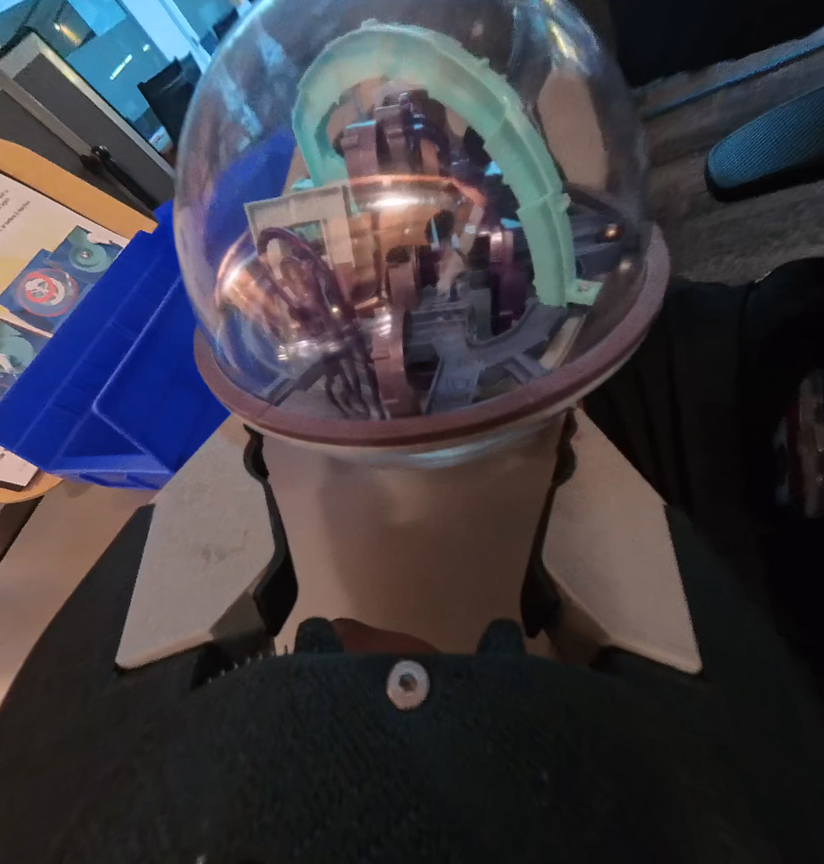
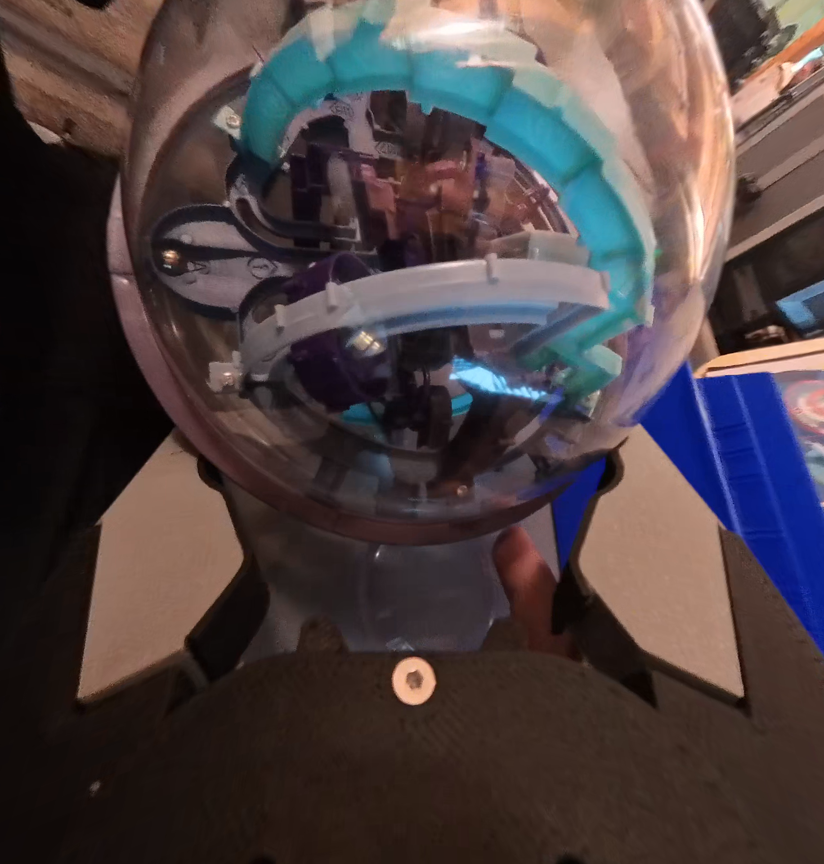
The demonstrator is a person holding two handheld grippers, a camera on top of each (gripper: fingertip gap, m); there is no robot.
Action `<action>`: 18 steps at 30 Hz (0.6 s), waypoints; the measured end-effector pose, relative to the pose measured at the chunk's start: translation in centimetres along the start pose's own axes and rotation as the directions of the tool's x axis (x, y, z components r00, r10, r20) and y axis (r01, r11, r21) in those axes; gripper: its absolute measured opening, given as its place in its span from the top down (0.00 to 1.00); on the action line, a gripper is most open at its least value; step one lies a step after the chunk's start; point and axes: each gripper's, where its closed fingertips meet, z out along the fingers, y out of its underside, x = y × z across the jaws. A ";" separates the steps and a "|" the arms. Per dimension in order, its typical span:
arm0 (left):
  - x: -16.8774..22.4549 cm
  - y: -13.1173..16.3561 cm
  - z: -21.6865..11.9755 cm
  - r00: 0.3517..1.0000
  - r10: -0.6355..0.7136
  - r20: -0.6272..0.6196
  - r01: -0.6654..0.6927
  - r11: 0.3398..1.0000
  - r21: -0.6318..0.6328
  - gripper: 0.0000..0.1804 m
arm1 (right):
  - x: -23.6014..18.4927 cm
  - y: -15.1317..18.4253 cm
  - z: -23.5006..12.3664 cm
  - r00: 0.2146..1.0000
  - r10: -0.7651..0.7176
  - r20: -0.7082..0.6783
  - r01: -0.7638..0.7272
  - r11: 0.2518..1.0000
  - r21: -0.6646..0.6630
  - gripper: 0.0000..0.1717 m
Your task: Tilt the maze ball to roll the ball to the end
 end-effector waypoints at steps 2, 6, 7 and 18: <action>-0.1 0.0 0.0 1.000 0.016 0.014 -0.016 1.000 0.004 0.30 | 0.2 -0.2 0.1 0.999 -0.034 -0.037 0.034 0.999 -0.009 0.08; -0.2 -0.3 -0.4 1.000 0.000 0.005 0.000 0.999 0.033 0.29 | 0.3 -0.5 0.3 0.996 -0.035 -0.079 0.035 0.999 0.004 0.08; -0.2 -0.3 -0.4 1.000 -0.006 0.001 0.006 0.999 0.034 0.29 | 0.3 -0.5 0.3 0.997 -0.028 -0.078 0.029 1.000 0.005 0.08; -0.3 -0.4 -0.5 0.993 -0.103 -0.059 0.105 0.994 0.039 0.29 | 0.4 -2.3 -0.2 0.997 0.080 -0.009 -0.080 0.994 0.072 0.09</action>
